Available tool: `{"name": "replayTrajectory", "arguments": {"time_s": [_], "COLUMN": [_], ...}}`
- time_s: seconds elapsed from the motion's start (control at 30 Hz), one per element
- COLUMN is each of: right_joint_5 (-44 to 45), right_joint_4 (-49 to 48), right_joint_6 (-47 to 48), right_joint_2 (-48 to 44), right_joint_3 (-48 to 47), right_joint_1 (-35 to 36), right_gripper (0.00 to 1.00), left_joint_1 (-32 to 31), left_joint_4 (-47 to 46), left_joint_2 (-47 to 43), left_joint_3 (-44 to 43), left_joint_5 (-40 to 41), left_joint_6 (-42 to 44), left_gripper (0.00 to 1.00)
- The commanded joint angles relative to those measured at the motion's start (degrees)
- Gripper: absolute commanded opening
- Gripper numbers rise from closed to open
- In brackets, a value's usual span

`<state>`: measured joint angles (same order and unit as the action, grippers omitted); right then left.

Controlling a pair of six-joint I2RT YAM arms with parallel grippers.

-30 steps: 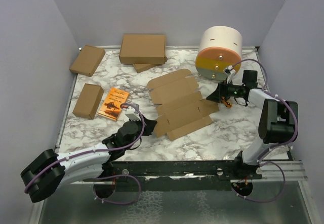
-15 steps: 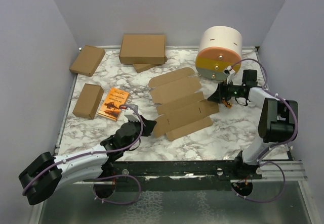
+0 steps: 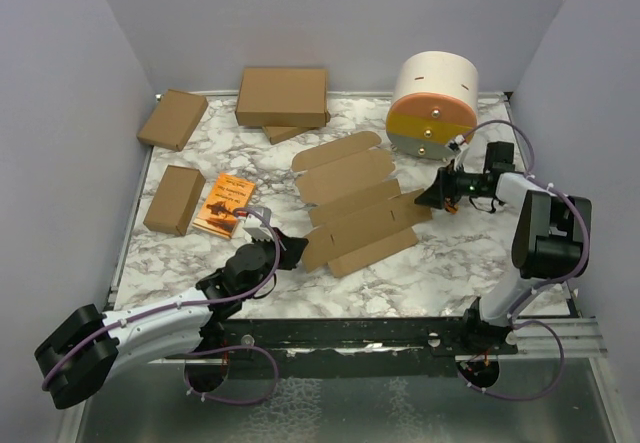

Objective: Fold the paper box

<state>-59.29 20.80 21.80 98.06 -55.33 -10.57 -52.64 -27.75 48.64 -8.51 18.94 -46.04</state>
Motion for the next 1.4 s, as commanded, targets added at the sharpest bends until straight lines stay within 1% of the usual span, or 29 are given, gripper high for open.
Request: {"name": "replayTrajectory", "arguments": {"time_s": [0.0,0.1,0.3,0.43,0.53,0.6,0.63,0.7,0.8,0.83,0.87,0.9,1.03,1.1,1.2,1.3,1.37], "right_joint_5": [-4.7,-5.3,-5.1,-5.8,-6.3,-6.4,-6.4,-6.2,-6.0,-5.9,-5.9,-6.0,-6.5,-6.9,-7.4,-7.7,-7.8], "right_joint_4": [2.4,3.1,3.2,4.5,6.7,8.3,9.0,9.8,10.3,10.2,10.3,10.4,11.2,12.0,12.8,13.8,14.4], "right_joint_6": [1.7,2.0,1.7,3.4,6.0,8.4,9.7,11.7,14.0,14.4,14.8,15.4,16.8,17.6,18.4,19.4,20.0], "right_joint_2": [3.2,4.7,5.2,5.2,4.7,3.6,2.8,0.6,-3.5,-4.8,-5.8,-6.6,-8.5,-8.8,-9.1,-9.3,-9.6], "right_joint_3": [-2.0,-2.6,-3.2,-3.6,-4.4,-4.8,-4.9,-4.7,-4.1,-3.9,-3.6,-3.5,-3.4,-3.6,-3.8,-4.1,-4.1], "right_joint_1": [0.1,0.1,0.2,0.4,0.4,0.4,0.3,0.3,0.3,0.3,0.3,0.3,0.3,0.3,0.3,0.3,0.3], "right_gripper": [0.64,0.58,0.42,0.22,0.07,0.01,0.01,0.01,0.01,0.01,0.01,0.01,0.01,0.01,0.01,0.01,0.01], "left_joint_1": [-0.4,-0.4,-0.4,-0.5,-0.5,-0.5,-0.5,-0.4,-0.1,0.0,0.1,0.2,1.2,3.1,9.1,14.7,17.6], "left_joint_4": [-1.8,-2.2,-3.3,-4.7,-6.1,-6.9,-6.5,-4.4,2.3,4.1,5.4,6.9,16.3,19.2,21.4,18.9,17.3], "left_joint_2": [-0.4,0.0,0.6,1.6,2.3,2.4,2.3,1.4,-1.8,-3.1,-4.2,-5.0,-5.7,-4.0,1.5,7.0,10.4], "left_joint_3": [0.4,0.3,0.4,0.6,0.7,0.7,0.5,-0.2,-2.2,-3.1,-4.3,-5.7,-15.2,-20.3,-28.1,-32.7,-35.3], "left_joint_5": [0.7,0.4,0.3,0.1,0.3,0.2,0.2,0.2,0.2,-0.6,-2.2,-3.5,-5.9,-9.9,-21.5,-34.4,-40.6], "left_joint_6": [1.0,1.1,1.0,0.7,-1.2,-2.1,-2.5,-2.8,-2.0,-0.6,1.9,4.5,14.3,18.9,20.7,20.7,21.4], "left_gripper": [0.0,0.0,0.0,0.0,0.0,0.0,0.05,0.21,0.54,0.65,0.72,0.77,0.86,0.91,0.91,0.91,0.91]}}
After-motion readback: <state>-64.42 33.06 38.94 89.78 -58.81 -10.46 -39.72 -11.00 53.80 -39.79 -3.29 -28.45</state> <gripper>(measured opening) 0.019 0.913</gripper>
